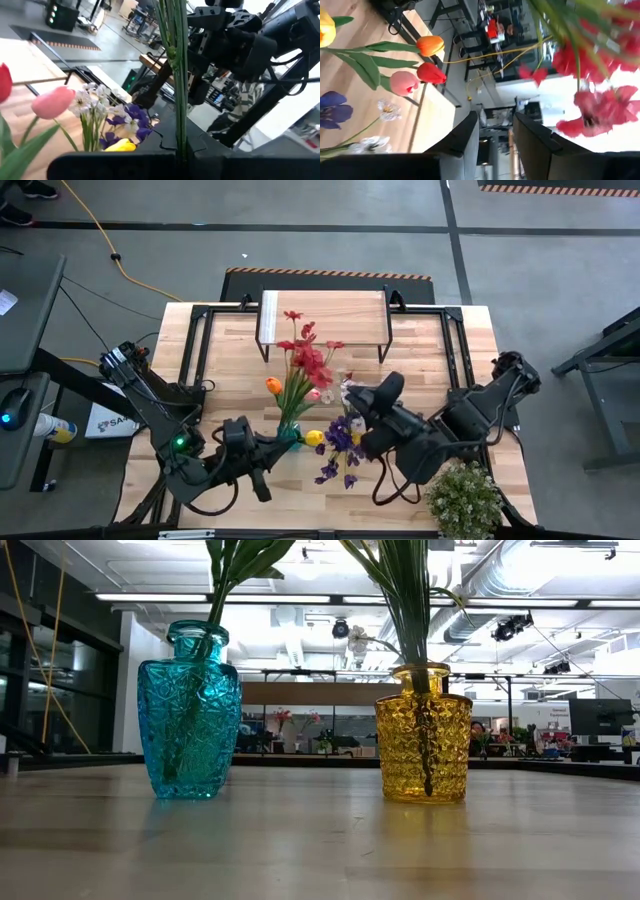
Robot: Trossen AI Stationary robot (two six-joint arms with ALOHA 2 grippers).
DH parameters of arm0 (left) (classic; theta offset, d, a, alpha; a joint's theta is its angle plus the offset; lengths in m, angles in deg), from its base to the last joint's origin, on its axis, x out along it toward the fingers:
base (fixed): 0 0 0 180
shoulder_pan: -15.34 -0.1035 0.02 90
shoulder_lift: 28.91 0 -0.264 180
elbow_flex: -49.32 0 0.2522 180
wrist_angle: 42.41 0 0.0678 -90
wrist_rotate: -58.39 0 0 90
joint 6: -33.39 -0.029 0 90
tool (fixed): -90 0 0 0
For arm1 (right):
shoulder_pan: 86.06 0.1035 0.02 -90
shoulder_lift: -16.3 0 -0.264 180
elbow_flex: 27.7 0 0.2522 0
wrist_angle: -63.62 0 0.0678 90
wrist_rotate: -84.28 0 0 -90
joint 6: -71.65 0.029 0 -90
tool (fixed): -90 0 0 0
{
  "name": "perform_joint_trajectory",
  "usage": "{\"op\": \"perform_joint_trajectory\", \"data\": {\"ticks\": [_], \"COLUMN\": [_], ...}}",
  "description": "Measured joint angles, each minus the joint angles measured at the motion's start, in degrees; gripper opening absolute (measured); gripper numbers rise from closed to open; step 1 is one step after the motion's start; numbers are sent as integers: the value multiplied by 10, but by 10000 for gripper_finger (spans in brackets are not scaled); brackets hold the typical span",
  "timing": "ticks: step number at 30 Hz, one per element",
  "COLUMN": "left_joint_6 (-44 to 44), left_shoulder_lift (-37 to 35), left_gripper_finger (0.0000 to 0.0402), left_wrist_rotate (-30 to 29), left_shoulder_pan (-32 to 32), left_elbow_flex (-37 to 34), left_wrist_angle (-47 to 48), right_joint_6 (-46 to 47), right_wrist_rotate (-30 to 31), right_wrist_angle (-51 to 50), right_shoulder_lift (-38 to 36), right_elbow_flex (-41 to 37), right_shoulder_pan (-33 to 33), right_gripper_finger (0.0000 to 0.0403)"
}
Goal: Pick and place flowers into a vace then onto a shelf
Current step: Put the red flowers into the yellow vase
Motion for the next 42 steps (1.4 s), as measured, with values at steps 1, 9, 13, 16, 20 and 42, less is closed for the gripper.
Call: {"op": "perform_joint_trajectory", "data": {"ticks": [1,9,13,16,20,42], "left_joint_6": [-10,-59,-74,-86,-107,-272], "left_shoulder_lift": [0,-1,-1,-1,-1,-2], "left_gripper_finger": [22,22,22,22,22,22], "left_wrist_rotate": [-2,-23,-29,-29,-30,-13], "left_shoulder_pan": [0,0,0,0,-1,-34], "left_elbow_flex": [0,0,0,0,0,0], "left_wrist_angle": [0,-6,-6,-6,-9,-108], "right_joint_6": [26,239,320,372,425,404], "right_wrist_rotate": [0,-68,-157,-229,-342,-679], "right_wrist_angle": [-12,-64,-65,-65,-57,195], "right_shoulder_lift": [-2,-50,-79,-97,-110,-109], "right_elbow_flex": [0,0,0,0,0,-36], "right_shoulder_pan": [0,-5,-19,-35,-66,-201], "right_gripper_finger": [113,113,113,113,113,113]}}
